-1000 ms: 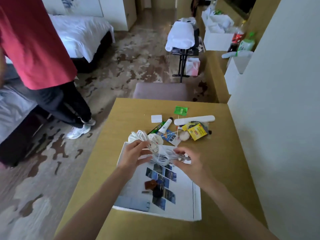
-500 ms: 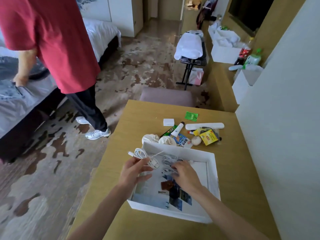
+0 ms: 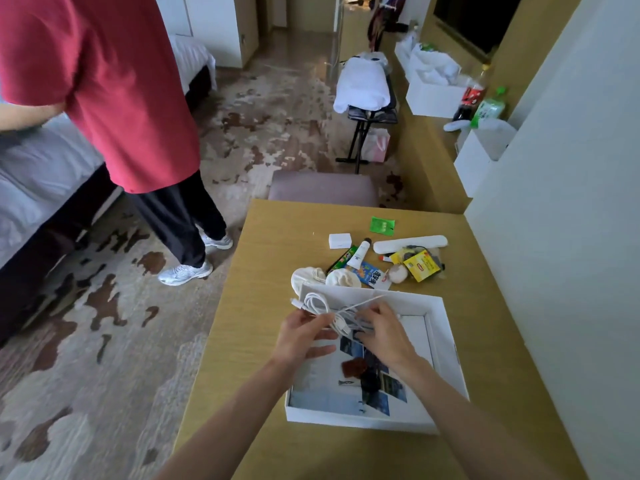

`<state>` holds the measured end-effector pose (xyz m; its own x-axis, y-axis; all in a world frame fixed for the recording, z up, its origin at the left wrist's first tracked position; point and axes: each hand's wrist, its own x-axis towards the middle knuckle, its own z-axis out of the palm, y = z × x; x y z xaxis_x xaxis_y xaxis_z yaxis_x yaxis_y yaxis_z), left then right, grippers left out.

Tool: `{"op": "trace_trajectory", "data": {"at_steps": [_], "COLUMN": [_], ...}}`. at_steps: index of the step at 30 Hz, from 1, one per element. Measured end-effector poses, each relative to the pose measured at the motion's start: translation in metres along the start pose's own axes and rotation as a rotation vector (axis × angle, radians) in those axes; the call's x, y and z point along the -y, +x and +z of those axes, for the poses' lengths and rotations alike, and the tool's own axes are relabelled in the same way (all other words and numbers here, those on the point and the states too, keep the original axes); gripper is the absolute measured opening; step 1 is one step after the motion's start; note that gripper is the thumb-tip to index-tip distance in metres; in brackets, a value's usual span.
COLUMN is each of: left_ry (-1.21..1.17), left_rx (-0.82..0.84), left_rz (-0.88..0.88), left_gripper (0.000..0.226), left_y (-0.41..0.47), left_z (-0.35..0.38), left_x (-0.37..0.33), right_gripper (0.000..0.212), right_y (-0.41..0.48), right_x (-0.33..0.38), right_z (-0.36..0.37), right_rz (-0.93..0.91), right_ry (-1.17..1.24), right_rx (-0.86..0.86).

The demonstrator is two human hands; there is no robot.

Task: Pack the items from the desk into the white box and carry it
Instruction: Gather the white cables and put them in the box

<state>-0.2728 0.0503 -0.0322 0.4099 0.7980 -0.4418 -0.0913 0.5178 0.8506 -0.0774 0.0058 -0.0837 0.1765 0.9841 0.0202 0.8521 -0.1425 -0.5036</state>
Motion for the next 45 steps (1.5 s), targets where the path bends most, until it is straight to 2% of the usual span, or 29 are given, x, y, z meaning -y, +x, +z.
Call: {"op": "trace_trajectory", "data": {"at_steps": [3, 7, 10, 11, 16, 22, 26, 30, 34, 38, 43, 45], "left_ry": [0.024, 0.055, 0.098, 0.123, 0.246, 0.243, 0.304, 0.316, 0.836, 1.313, 1.533, 1.629], "left_rx": [0.013, 0.057, 0.092, 0.105, 0.088, 0.033, 0.069, 0.052, 0.073, 0.188, 0.245, 0.254], "left_rz": [0.017, 0.027, 0.021, 0.025, 0.063, 0.025, -0.075, -0.106, 0.124, 0.343, 0.468, 0.524], "left_gripper": [0.028, 0.026, 0.022, 0.022, 0.018, 0.022, 0.031, 0.055, 0.067, 0.051, 0.051, 0.042], "left_y": [0.005, 0.009, 0.011, 0.012, 0.015, 0.02, 0.024, 0.028, 0.035, 0.037, 0.043, 0.045], "left_z": [0.004, 0.016, 0.028, 0.032, 0.043, 0.05, 0.048, 0.031, 0.021, 0.021, 0.022, 0.023], "left_x": [0.002, 0.005, 0.006, 0.005, 0.005, 0.016, 0.017, 0.017, 0.021, 0.027, 0.028, 0.029], "right_gripper": [0.039, 0.021, 0.008, 0.006, 0.024, 0.025, 0.022, 0.023, 0.026, 0.027, 0.02, 0.021], "right_y": [-0.011, -0.026, -0.027, -0.026, -0.019, -0.014, -0.013, -0.015, -0.015, -0.013, -0.011, -0.011], "right_x": [0.003, 0.024, 0.037, 0.039, 0.035, 0.03, 0.017, 0.001, -0.005, -0.008, -0.014, -0.018], "right_z": [-0.021, -0.054, -0.066, -0.068, -0.069, -0.075, -0.075, -0.079, -0.075, -0.064, -0.05, -0.046], "right_rz": [0.072, 0.184, 0.161, 0.158, 0.148, 0.113, -0.006, -0.172, -0.254, -0.283, -0.292, -0.262], "right_ry": [0.138, 0.642, 0.765, 0.759, 0.493, 0.384, 0.245, 0.185, 0.067, -0.034, -0.074, -0.137], "right_rx": [-0.021, 0.012, -0.063, -0.087, -0.227, -0.293, -0.167, -0.067, 0.036, 0.125, 0.155, 0.166]}}
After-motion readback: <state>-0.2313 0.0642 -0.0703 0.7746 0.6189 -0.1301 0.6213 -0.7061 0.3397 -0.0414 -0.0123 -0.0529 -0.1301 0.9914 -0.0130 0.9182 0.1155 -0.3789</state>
